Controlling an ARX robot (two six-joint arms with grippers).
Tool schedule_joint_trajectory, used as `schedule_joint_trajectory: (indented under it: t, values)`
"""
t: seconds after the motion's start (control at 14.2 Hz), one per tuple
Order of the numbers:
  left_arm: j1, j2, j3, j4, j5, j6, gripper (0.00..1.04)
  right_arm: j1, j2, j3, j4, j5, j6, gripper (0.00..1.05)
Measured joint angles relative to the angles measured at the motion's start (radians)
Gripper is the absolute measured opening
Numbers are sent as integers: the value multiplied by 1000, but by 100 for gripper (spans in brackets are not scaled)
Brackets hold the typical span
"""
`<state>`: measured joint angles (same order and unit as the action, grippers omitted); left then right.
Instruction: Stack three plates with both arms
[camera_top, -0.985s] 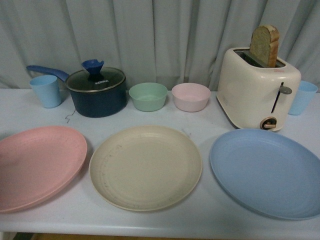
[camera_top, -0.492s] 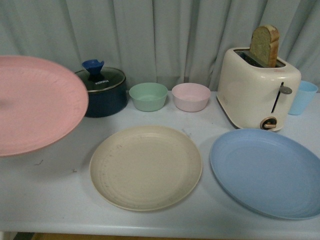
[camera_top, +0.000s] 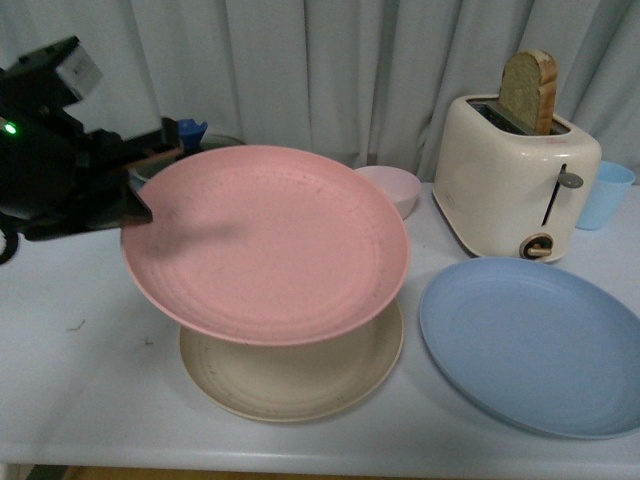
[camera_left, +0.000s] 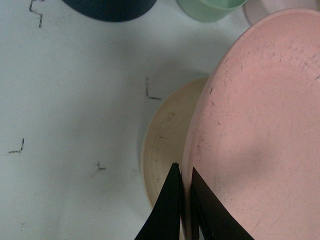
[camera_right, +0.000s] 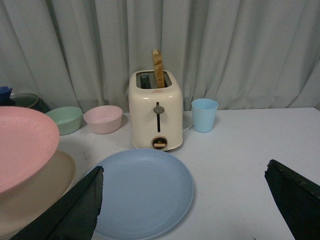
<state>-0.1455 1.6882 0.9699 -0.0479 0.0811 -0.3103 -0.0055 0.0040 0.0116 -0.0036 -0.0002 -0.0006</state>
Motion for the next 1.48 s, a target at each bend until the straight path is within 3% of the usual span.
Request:
schedule_joint_trajectory:
  t: [0.07,0.56,0.63,0.77,0.91,0.98,1.06,1.13,1.34,1.48]
  values:
    - [-19,50,-6,26,-47,0,2,0,0,0,0,0,0,98]
    - [-69,225,1,88,-73,-31,2,0,0,0,0,0,0,98]
    - [-71,237,3,99,-63,-37,10,0,0,0,0,0,0,98]
    - [-73,228,-9,189,-30,-23,37,0,0,0,0,0,0,98]
    - [-60,72,-135,419,61,4,62,0,0,0,0,0,0,98]
    - [-45,-48,-201,551,37,53,75,0,0,0,0,0,0,98]
    - [-45,-74,-275,845,-128,143,64,0,0,0,0,0,0,98]
    - [-26,-89,-403,1022,-232,224,49,1,0,0,0,0,0,98]
    - [29,-288,-627,1136,-203,292,4,1,0,0,0,0,0,98]
    - [49,-334,-746,1180,-175,295,2,1,0,0,0,0,0,98]
